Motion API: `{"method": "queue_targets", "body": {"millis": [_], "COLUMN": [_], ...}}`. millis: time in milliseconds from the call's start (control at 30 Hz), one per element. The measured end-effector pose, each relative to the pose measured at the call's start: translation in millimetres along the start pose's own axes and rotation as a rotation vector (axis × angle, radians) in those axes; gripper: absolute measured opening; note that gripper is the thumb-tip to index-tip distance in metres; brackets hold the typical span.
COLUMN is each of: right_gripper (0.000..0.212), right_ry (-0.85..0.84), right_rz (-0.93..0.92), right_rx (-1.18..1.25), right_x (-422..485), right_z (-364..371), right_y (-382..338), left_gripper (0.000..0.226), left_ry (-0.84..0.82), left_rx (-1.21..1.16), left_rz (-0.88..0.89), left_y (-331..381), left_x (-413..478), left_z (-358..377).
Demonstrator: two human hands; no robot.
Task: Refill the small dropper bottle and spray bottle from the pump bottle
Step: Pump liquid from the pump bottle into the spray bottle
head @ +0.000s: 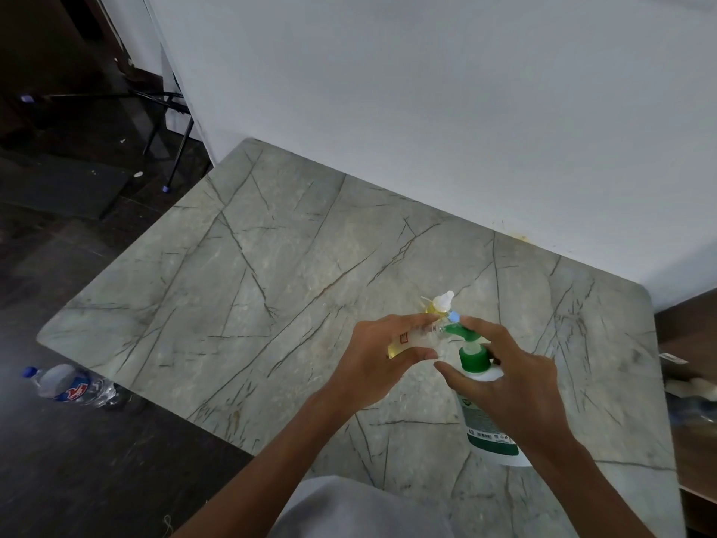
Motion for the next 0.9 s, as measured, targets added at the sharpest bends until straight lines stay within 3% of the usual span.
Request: {"method": "queue_targets", "body": {"millis": [267, 500, 900], "right_gripper": [0.057, 0.067, 0.066], "right_ry": [0.032, -0.069, -0.029], "right_rz": [-0.021, -0.001, -0.049], "right_rx": [0.02, -0.009, -0.037], "right_x": [-3.6, -0.1, 3.1], "right_z": [-0.6, 1.8, -2.9], "right_y": [-3.6, -0.2, -9.6], "left_gripper": [0.047, 0.046, 0.047], "left_ry": [-0.034, 0.009, 0.013], "left_rx": [0.027, -0.006, -0.141], "left_rz": [0.038, -0.02, -0.085], "left_y": [-0.1, -5.0, -5.7], "left_x": [-4.8, -4.2, -2.4], "left_z": [2.1, -2.5, -2.2]}}
Point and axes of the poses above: each hand's wrist, its own x-axis towards the middle knuckle, its own z-axis out of the palm, y = z × x, the point moved 7 cm from there along x, towards the middle knuckle, and after that the axes turned 2 degrees about y, right-handed, at the moved point
